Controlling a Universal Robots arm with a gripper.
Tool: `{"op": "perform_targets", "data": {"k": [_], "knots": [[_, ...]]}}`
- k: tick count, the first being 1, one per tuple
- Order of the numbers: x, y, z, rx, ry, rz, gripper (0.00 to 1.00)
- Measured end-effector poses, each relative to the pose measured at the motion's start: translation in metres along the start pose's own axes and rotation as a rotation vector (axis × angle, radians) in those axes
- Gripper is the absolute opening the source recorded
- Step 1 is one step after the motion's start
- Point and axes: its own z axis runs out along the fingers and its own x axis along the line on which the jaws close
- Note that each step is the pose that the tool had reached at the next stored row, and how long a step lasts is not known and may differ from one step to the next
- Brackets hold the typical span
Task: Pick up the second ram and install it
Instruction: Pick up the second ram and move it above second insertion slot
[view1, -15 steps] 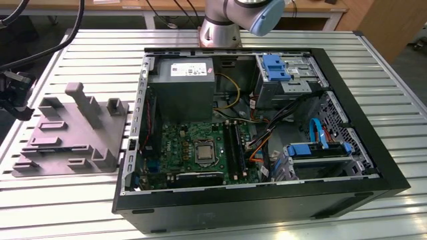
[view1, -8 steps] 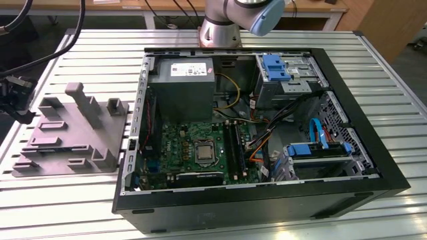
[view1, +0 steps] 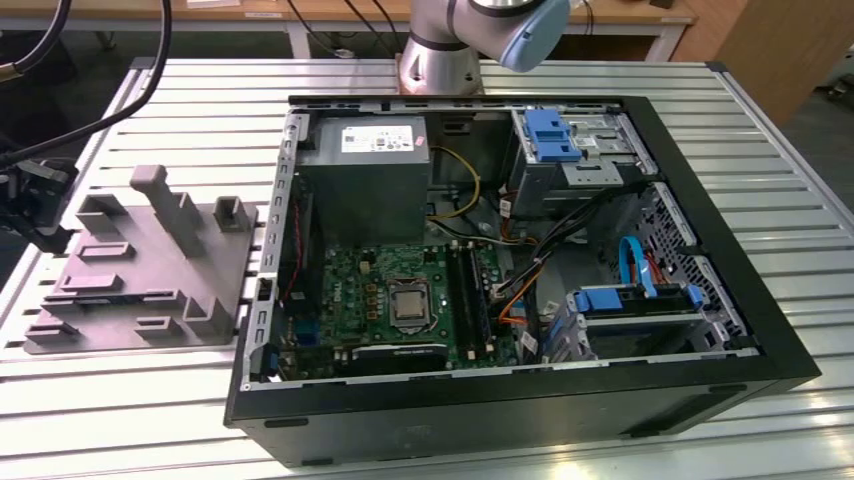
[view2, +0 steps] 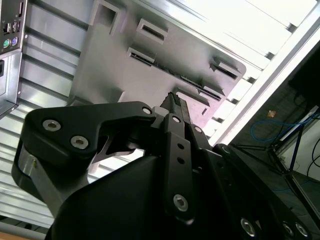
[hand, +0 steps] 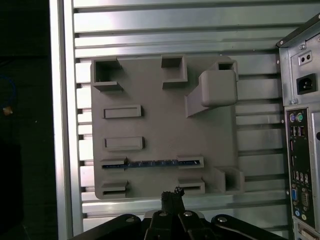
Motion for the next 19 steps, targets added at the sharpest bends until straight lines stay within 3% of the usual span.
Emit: {"op": "perform_targets", "data": {"k": [13,19], "knots": [[0.0,0.0,0.0006,-0.0002,0.0002,-0.007,0.1],[0.0,-0.0001,0.0018,-0.0024,0.0046,-0.105,0.1]]}}
